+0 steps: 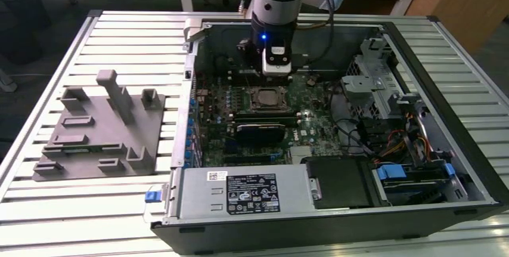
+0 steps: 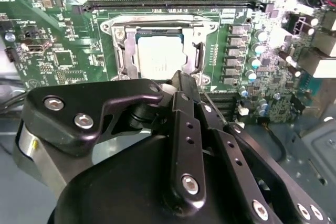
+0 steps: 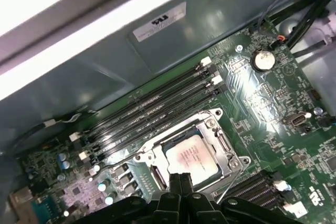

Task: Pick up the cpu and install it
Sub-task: 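Install the first cpu locking lever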

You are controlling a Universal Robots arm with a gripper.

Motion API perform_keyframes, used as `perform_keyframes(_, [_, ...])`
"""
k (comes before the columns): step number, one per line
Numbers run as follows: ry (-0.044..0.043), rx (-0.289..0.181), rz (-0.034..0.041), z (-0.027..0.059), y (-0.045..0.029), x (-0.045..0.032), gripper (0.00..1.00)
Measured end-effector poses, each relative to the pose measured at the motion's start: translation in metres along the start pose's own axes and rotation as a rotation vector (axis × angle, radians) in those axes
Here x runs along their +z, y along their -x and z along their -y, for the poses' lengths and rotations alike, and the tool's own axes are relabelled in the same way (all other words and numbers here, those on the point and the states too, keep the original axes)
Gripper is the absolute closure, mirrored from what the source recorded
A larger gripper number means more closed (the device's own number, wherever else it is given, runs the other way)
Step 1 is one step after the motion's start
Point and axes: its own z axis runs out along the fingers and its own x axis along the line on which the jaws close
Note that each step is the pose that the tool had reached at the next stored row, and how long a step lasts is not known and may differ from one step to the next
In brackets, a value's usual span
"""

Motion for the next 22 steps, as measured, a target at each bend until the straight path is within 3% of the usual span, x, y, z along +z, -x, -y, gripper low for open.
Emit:
perform_keyframes(3, [0.0000, 0.000, 0.0000, -0.0003, -0.0003, -0.0054, 0.89])
perform_keyframes(6, [-0.0005, -0.013, -0.0008, 0.0002, -0.0015, -0.0062, 0.89])
perform_keyframes(14, [-0.0080, -0.141, -0.0082, 0.0005, -0.0017, -0.0058, 0.89])
perform_keyframes(22, [-0.0047, -0.168, -0.0003, 0.0016, -0.0032, -0.0056, 0.89])
